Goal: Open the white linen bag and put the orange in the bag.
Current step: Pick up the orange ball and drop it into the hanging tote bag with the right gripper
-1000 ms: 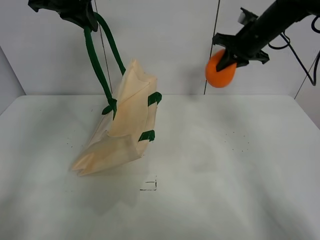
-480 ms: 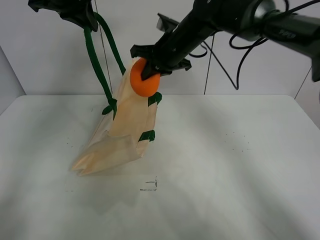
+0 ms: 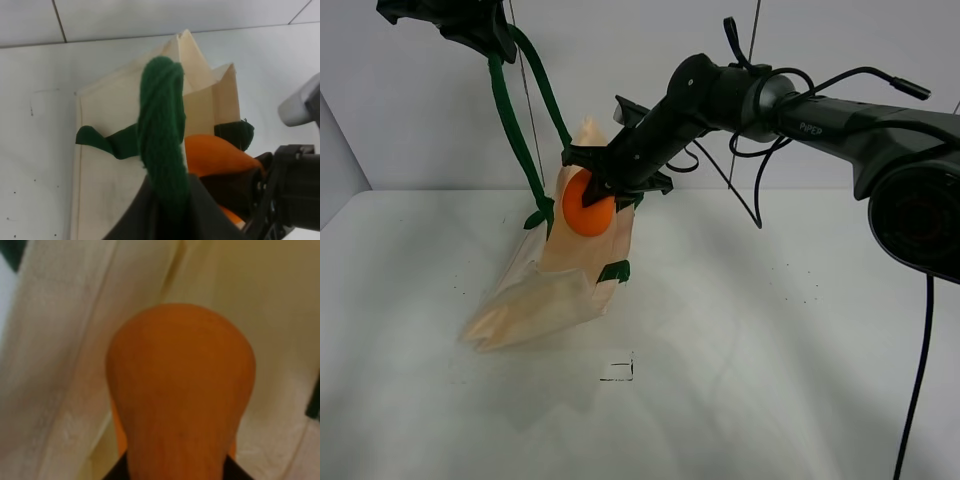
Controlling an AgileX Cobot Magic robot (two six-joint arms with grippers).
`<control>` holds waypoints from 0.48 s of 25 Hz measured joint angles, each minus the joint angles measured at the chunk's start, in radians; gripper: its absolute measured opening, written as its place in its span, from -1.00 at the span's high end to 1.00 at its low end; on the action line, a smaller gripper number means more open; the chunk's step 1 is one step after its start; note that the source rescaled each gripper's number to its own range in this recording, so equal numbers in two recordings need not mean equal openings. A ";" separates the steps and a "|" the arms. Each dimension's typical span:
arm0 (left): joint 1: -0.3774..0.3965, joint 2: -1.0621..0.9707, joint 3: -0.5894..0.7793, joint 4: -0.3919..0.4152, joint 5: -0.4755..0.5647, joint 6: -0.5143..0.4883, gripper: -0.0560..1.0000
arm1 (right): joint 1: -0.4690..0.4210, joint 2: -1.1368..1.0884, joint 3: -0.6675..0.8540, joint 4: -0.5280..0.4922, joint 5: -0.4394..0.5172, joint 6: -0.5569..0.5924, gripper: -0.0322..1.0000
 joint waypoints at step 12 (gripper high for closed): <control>0.000 0.000 0.000 -0.003 0.000 0.000 0.89 | 0.003 0.005 0.000 -0.009 0.028 -0.110 -0.90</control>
